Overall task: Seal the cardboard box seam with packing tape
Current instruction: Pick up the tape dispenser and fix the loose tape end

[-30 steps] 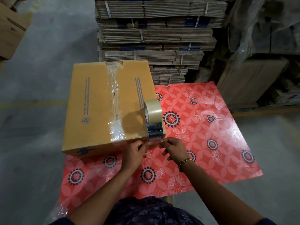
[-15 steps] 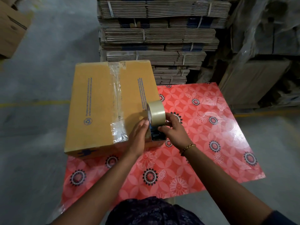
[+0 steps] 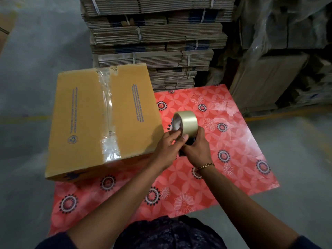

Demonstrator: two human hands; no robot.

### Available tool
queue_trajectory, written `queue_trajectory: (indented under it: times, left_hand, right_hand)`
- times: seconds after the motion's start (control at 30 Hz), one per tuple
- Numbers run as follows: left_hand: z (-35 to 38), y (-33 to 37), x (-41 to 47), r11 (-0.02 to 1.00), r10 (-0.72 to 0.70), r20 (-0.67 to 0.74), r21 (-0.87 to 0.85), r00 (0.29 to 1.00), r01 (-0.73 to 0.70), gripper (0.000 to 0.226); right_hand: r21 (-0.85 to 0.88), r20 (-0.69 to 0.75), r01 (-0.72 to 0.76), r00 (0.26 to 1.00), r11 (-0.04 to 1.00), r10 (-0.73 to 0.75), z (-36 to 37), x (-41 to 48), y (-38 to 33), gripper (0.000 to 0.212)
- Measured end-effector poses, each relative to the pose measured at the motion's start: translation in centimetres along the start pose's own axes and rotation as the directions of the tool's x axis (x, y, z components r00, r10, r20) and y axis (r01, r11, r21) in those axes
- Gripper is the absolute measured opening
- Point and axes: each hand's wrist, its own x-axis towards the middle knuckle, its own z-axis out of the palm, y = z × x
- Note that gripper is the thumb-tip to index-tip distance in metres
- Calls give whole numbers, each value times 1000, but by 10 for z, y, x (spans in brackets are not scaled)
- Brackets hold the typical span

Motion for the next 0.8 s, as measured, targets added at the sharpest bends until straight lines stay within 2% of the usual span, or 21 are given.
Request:
queue_trajectory:
  times: [0.1,0.2,0.27,0.33,0.4,0.5,0.63,0.8]
  left_hand:
    - [25,7,17,989,11,129,148,992,-30,58]
    - [30,12,36,896,161,86,406,983,-182,64]
    - [17,6,49,728,312,-36,651,949,-215,65]
    - [-2,-4,59,517,425,-122,846,897,-130,57]
    - [-18,-17,66,377,410,-139,926,901,-28,53]
    - [-23,-35,68,250,350,-110,968,930,20,50]
    - [-18,-35,68,210,371,-112,977,922,34,45]
    - [-17,-34,66,230,357,-140,971,924,58,40]
  right_hand:
    - [79,-7,-106,994,991,107,-30,19,29,53]
    - [257,53,-210,978,943,203,-57,42,52,55]
    - [303,80,-244,970,921,231,-75,60,64,59]
    - [325,92,-280,960,903,264,-90,78,77,57]
    - [357,113,-340,940,870,321,-102,93,87,46]
    - [391,155,-414,910,822,384,-114,115,97,43]
    - [417,208,-472,882,777,424,-122,142,111,21]
    - [446,255,-524,851,726,458,-125,160,118,29]
